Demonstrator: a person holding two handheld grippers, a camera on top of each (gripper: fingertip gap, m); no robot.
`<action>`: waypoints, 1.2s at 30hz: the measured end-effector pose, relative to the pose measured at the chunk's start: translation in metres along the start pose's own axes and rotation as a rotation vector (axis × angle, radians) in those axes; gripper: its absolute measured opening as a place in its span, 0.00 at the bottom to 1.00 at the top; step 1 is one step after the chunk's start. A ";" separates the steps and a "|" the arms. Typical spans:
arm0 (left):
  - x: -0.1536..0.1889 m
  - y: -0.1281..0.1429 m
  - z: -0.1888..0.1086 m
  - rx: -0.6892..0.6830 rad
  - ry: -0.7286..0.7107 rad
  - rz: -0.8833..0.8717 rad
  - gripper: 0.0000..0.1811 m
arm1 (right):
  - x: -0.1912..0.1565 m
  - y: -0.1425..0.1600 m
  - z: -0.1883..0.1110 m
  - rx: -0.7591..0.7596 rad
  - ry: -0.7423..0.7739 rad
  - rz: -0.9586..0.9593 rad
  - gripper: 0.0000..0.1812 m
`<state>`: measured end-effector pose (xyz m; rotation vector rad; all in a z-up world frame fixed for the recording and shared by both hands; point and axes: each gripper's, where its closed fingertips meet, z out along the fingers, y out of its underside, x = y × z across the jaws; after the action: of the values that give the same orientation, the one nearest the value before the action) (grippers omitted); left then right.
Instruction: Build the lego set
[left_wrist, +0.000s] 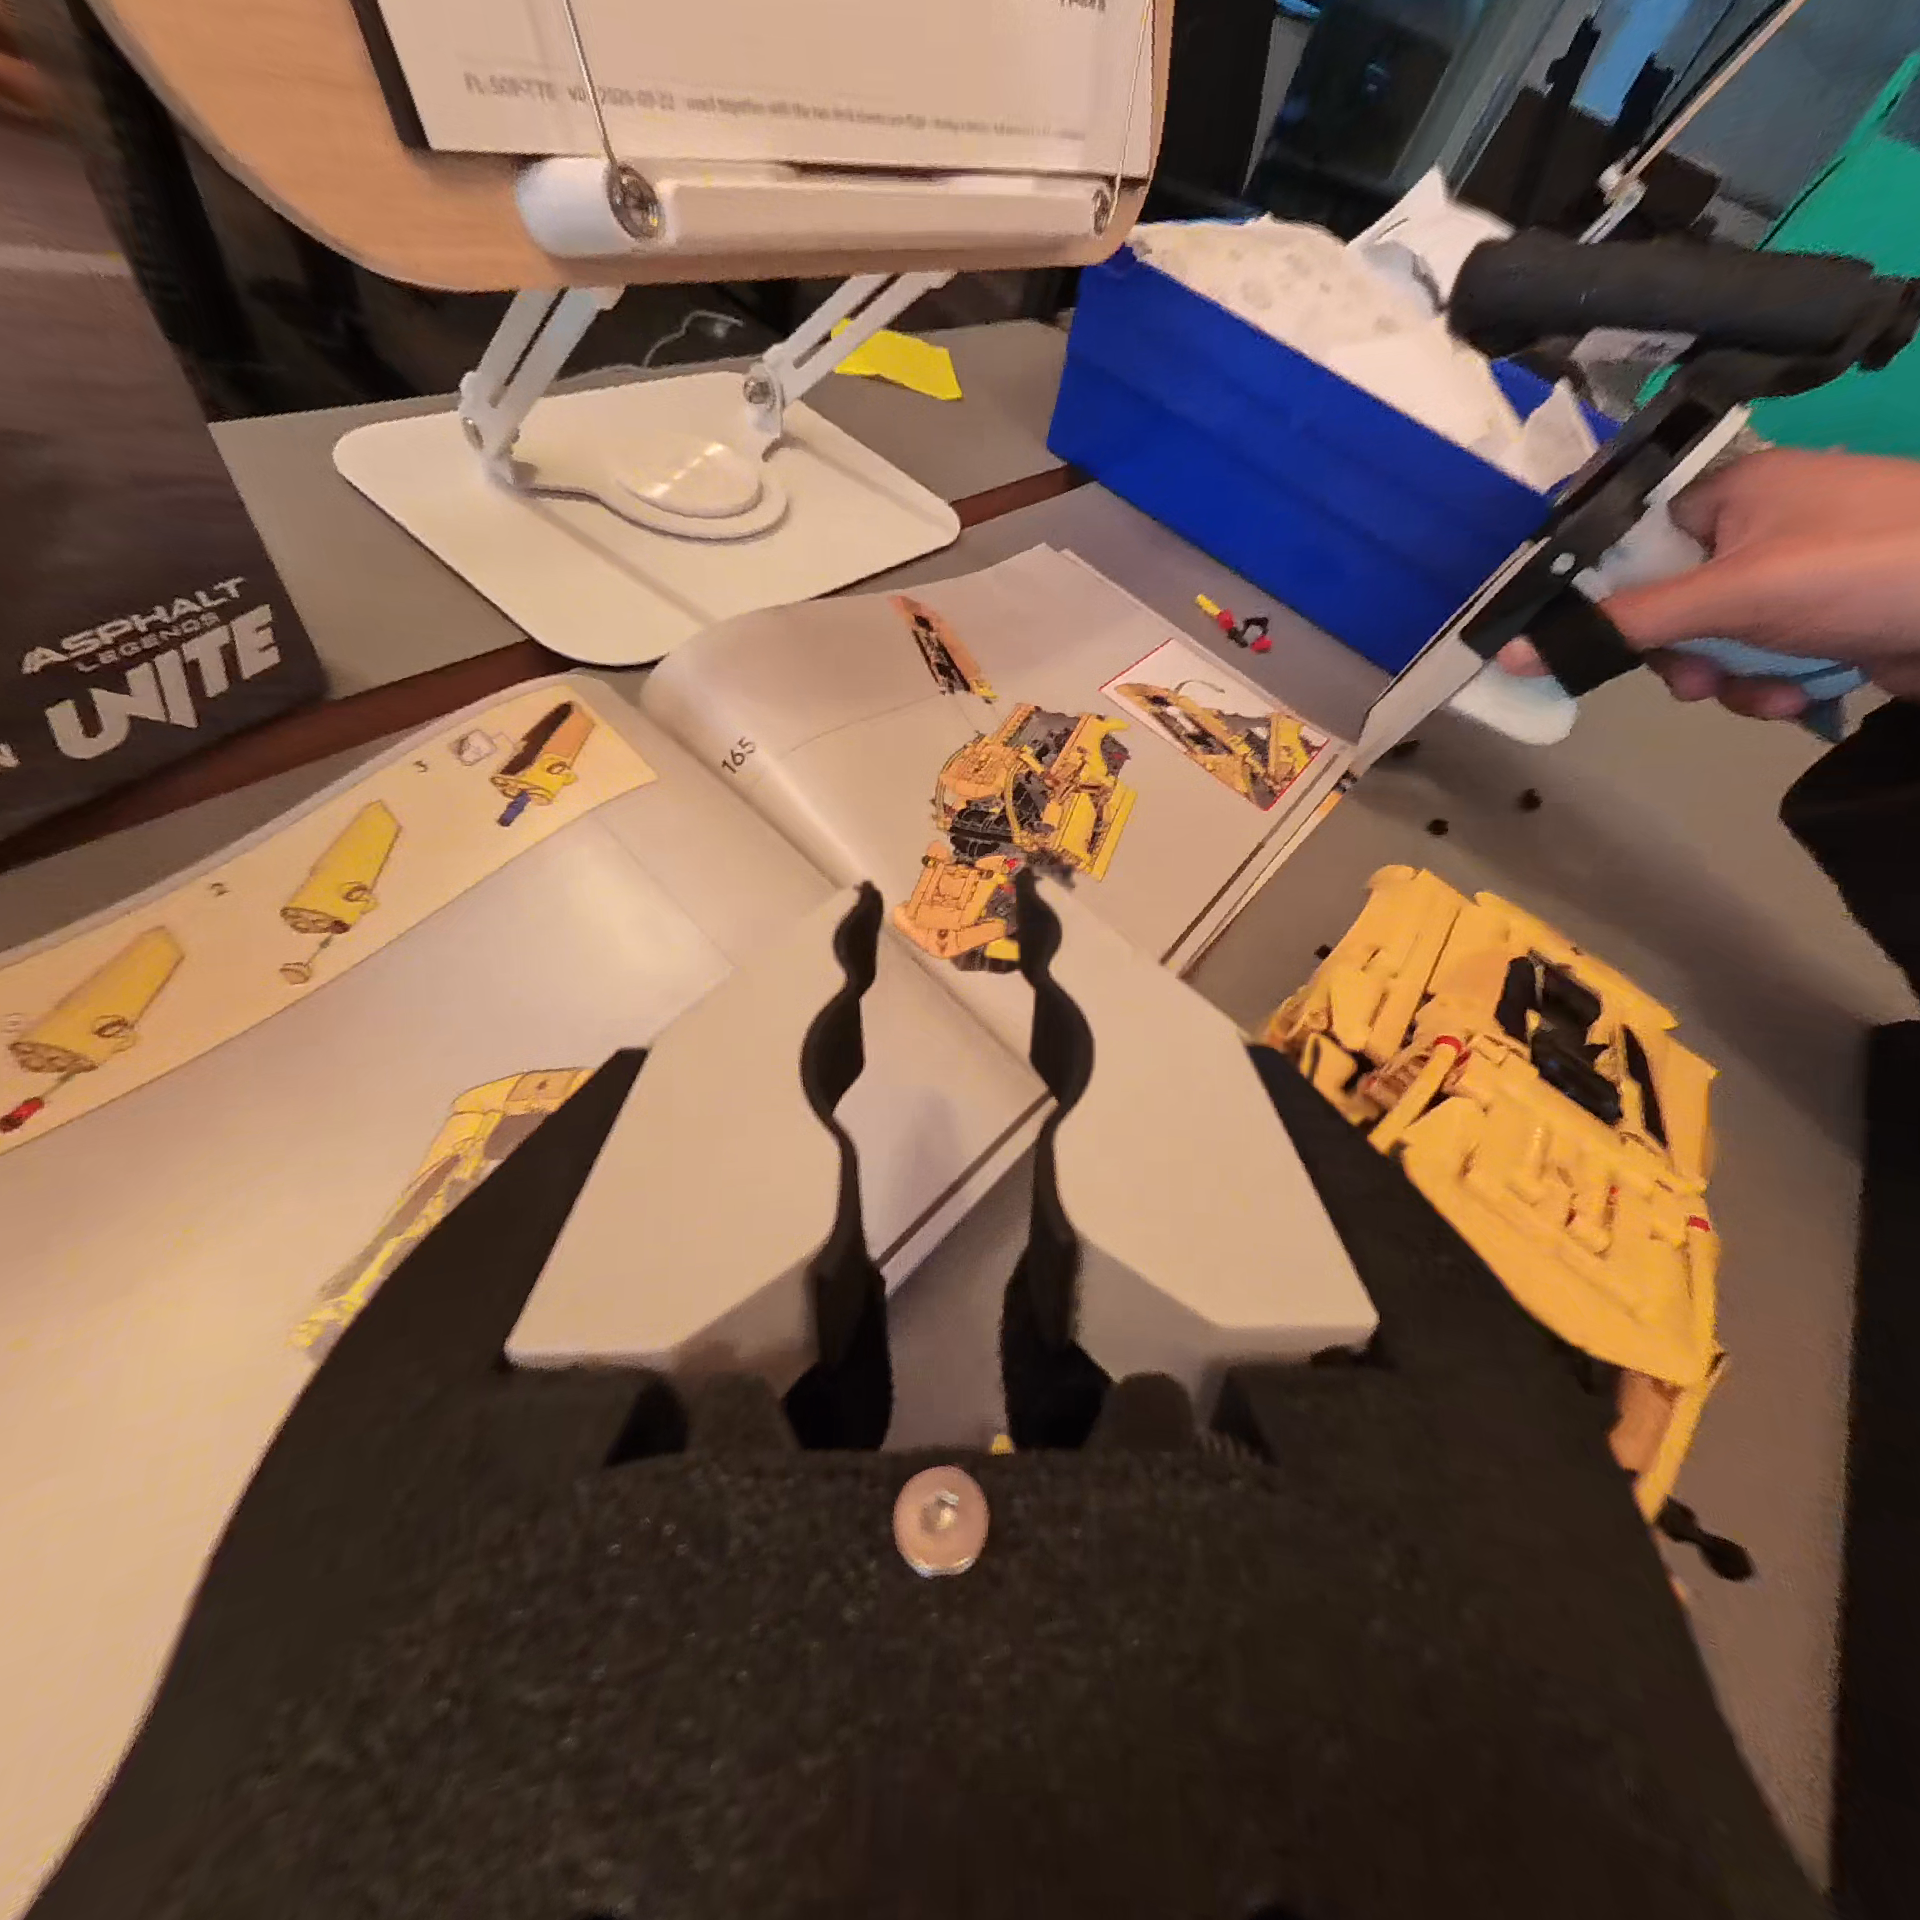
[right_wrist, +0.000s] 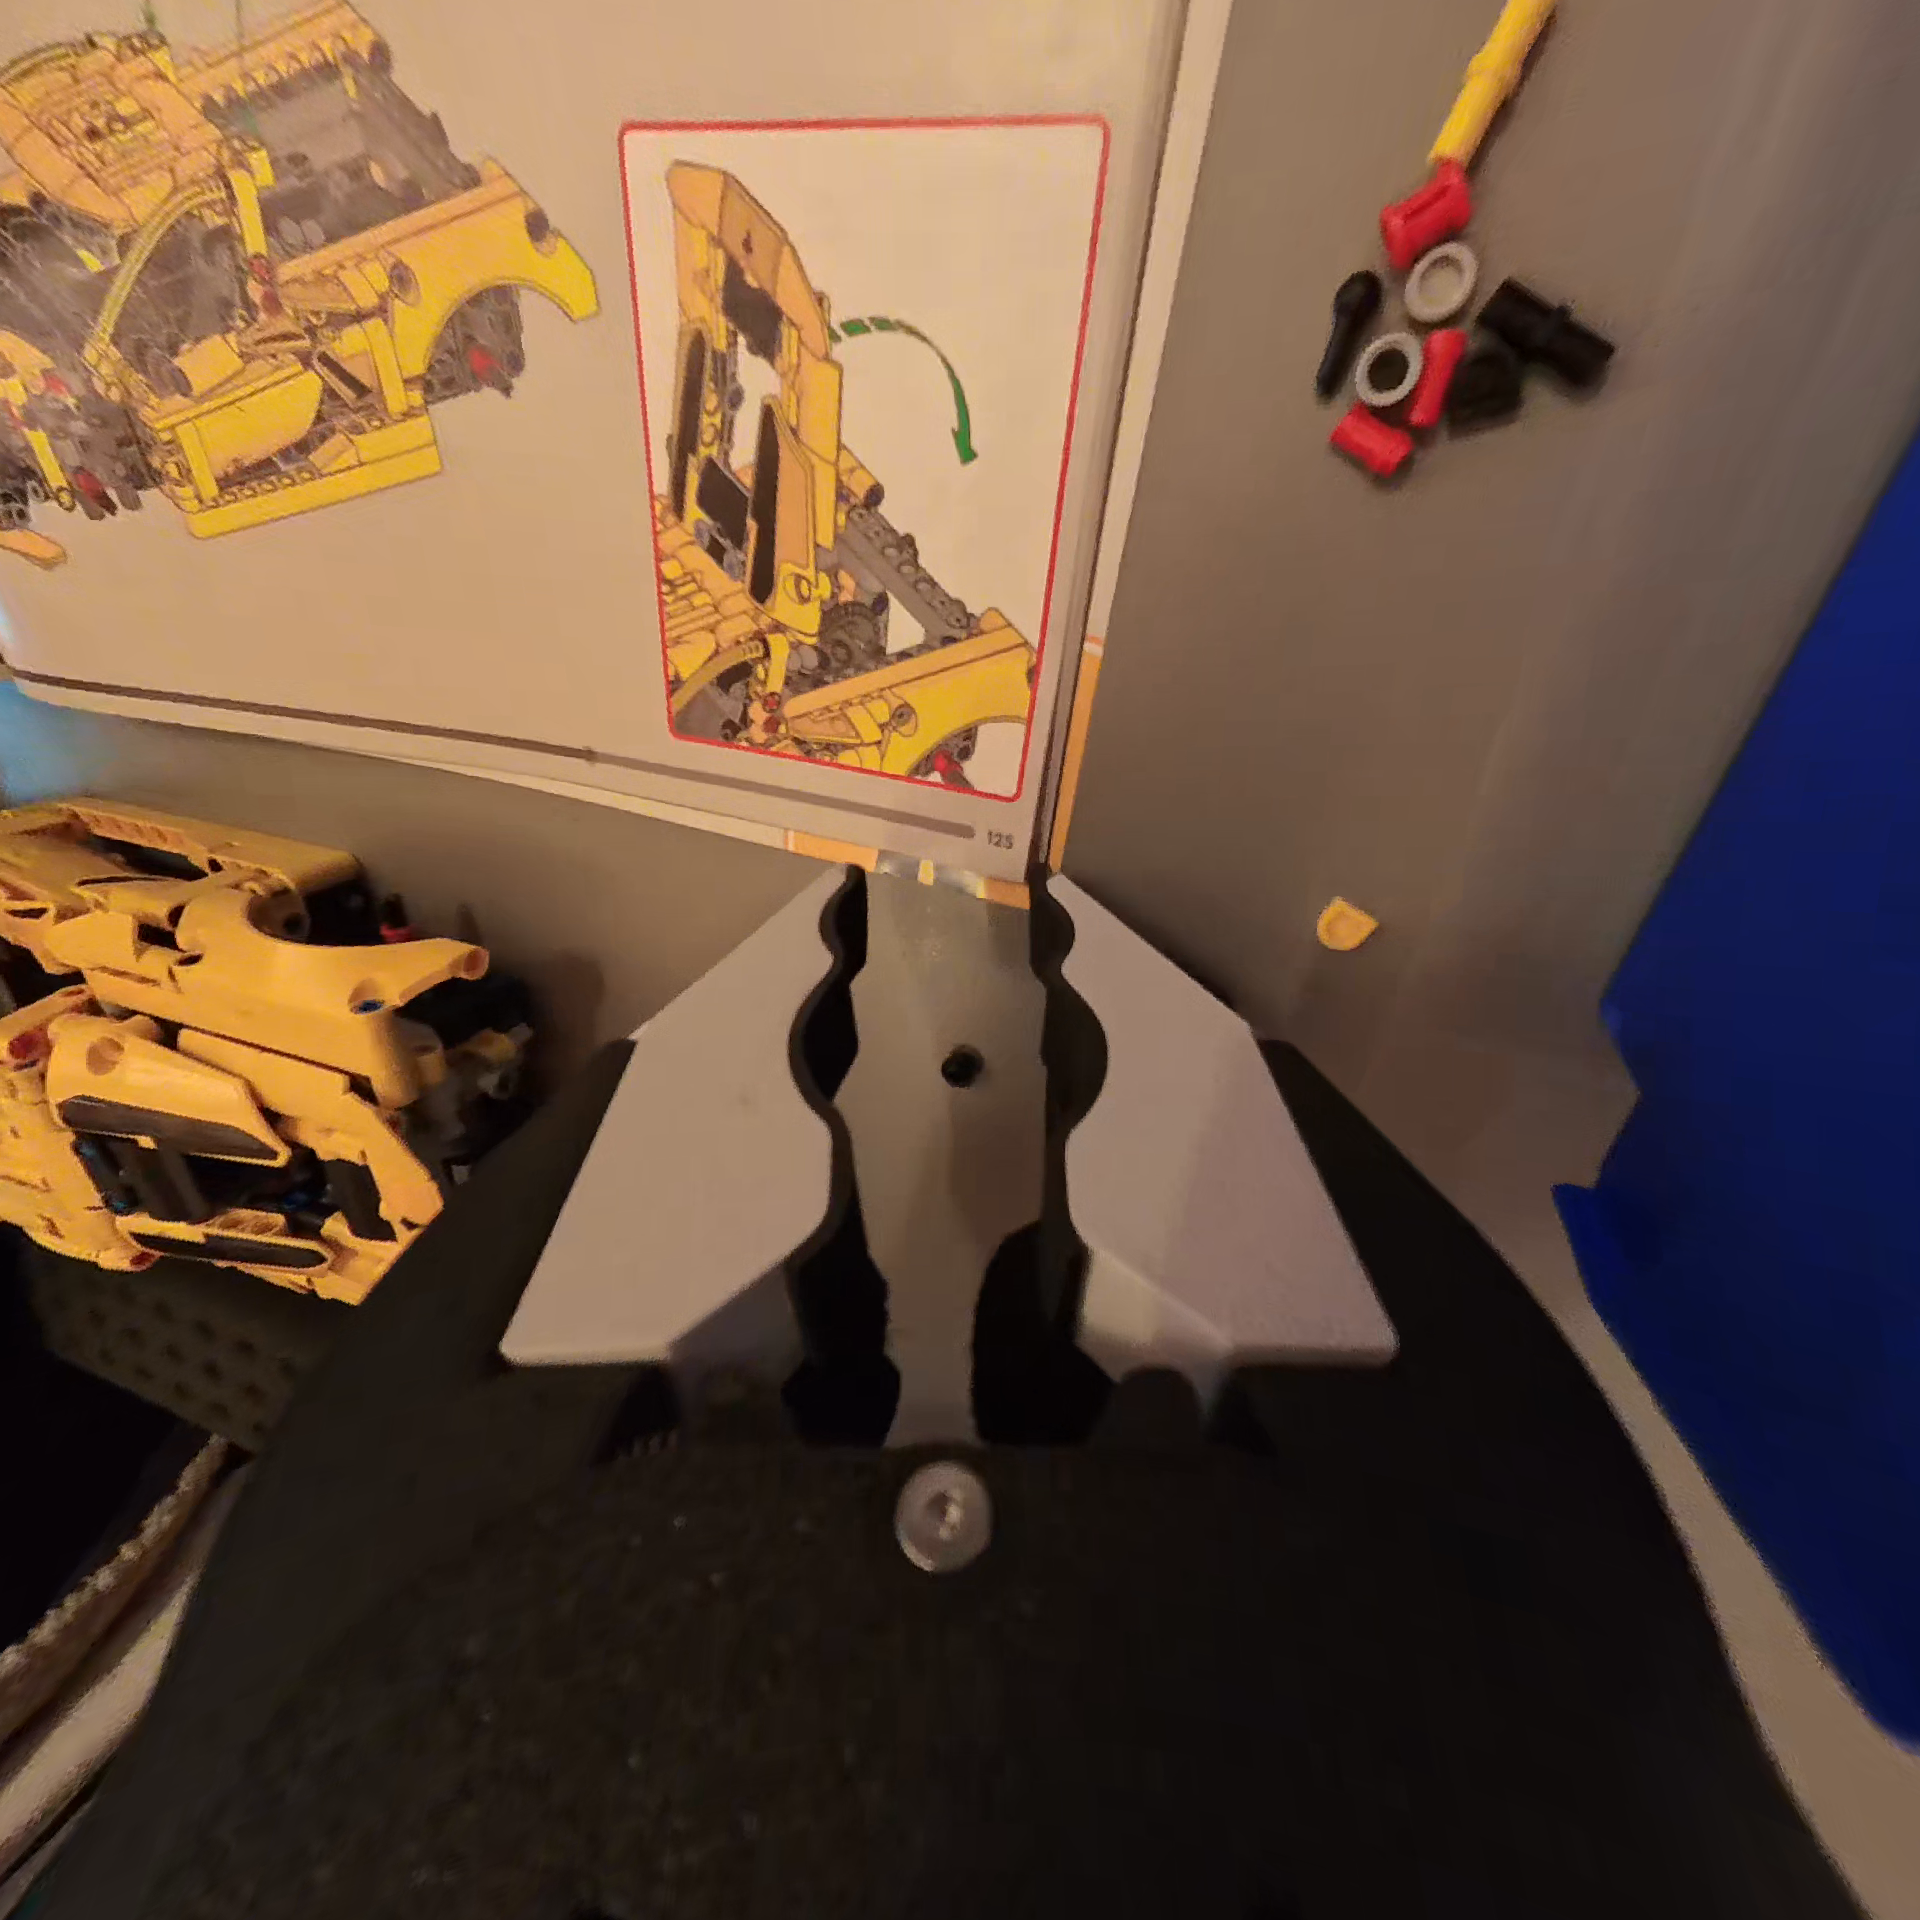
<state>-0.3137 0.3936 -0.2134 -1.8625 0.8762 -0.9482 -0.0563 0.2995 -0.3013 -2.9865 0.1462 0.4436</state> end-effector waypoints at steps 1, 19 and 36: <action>-0.002 0.003 0.001 -0.014 -0.016 0.018 0.14 | 0.000 0.000 0.000 0.002 0.001 0.000 0.17; -0.008 0.017 0.006 -0.067 -0.026 0.002 0.14 | 0.001 -0.002 -0.004 0.027 0.011 -0.033 0.12; 0.002 0.015 0.009 -0.069 0.022 -0.036 0.15 | -0.010 -0.015 -0.019 0.077 0.118 -0.166 0.00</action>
<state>-0.3080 0.3896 -0.2300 -1.9349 0.9018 -0.9731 -0.0584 0.3128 -0.2789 -2.9186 -0.0724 0.2377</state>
